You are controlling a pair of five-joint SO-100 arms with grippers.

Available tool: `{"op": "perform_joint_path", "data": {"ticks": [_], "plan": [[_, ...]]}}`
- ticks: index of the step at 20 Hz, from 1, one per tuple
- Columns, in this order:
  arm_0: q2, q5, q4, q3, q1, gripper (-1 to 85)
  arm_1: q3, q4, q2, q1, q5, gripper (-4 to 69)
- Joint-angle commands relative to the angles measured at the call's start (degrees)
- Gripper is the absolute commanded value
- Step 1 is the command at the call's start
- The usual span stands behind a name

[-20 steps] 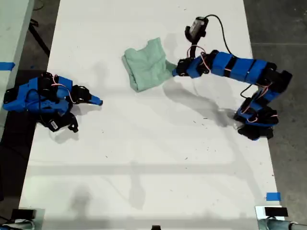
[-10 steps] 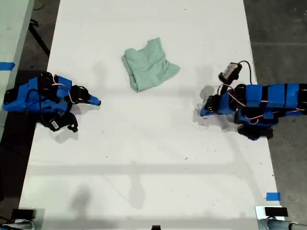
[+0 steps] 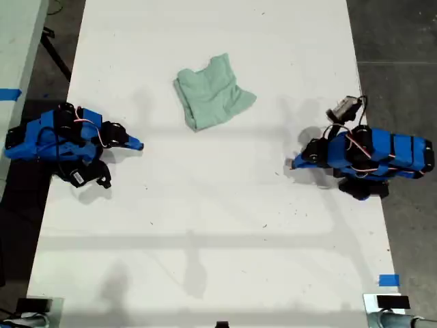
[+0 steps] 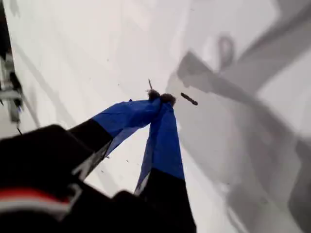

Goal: Fold t-shirt

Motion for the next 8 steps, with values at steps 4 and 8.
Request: {"op": "perform_joint_path", "data": {"ticks": [4, 8], "plan": [[0.4, 0.4, 0.2, -0.4, -0.5, 2.7, -1.1, 1.5, 2.8, -0.8, -31.6, 0.7], [0.4, 0.4, 0.2, -0.4, -0.5, 2.7, -1.1, 1.5, 2.8, -0.8, -31.5, 0.7]]}}
